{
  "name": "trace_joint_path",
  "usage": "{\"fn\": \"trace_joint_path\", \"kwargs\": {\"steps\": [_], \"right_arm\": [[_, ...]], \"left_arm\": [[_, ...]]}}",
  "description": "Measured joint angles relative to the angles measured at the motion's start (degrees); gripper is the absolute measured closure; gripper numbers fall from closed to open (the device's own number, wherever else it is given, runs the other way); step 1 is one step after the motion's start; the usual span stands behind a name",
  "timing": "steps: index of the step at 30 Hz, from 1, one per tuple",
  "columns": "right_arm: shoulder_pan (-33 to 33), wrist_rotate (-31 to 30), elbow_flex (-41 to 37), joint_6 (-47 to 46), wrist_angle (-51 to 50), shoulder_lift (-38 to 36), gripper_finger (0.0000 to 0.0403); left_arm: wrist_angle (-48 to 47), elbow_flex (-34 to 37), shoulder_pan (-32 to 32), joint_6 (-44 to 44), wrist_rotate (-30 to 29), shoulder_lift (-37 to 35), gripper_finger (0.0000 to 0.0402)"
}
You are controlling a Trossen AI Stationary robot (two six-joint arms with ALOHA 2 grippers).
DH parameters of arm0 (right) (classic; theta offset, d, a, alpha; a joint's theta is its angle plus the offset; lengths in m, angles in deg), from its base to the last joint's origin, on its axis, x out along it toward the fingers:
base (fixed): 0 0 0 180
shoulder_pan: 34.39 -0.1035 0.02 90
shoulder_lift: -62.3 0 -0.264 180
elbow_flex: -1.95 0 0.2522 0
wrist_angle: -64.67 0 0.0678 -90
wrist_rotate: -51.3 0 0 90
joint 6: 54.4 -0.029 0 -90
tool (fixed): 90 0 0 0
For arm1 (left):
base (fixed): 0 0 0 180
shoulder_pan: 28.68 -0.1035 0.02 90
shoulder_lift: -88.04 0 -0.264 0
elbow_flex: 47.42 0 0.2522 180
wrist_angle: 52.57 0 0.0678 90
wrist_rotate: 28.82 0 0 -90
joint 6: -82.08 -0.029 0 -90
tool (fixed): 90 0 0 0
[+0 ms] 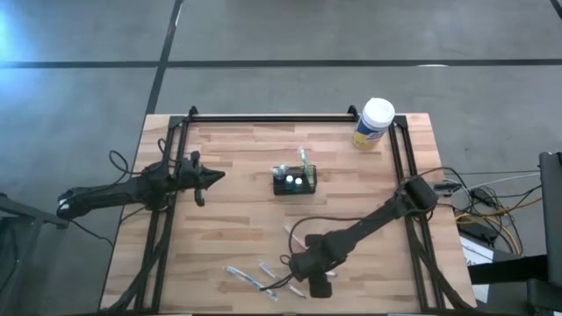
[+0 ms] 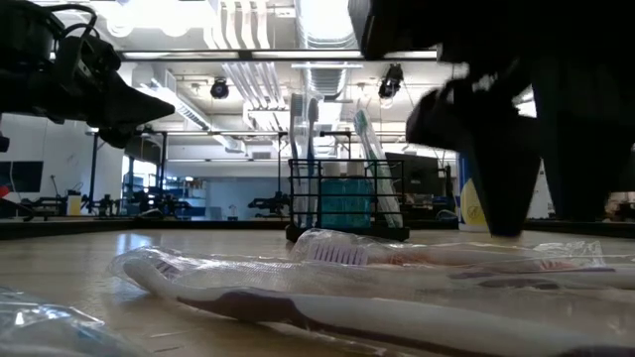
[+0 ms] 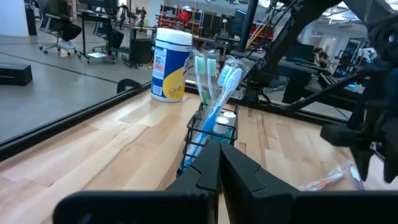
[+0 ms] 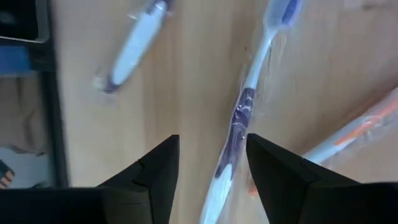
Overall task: Pick & Place toothbrushing station
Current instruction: Put the right purple toothbrush into the wire organizer
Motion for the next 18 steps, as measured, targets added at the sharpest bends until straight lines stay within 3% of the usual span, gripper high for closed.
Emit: {"fn": "trace_joint_path", "kwargs": {"steps": [13, 18], "right_arm": [[-0.02, -0.35, 0.13, 1.11, 0.27, 4.24, 0.0224], [0.15, -0.35, 0.09, 1.21, 0.46, 4.31, 0.0262]], "left_arm": [[-0.11, -0.02, -0.04, 0.1, 0.39, 0.01, 0.039], [-0.13, -0.02, -0.04, 0.09, 0.39, 0.01, 0.039]]}}
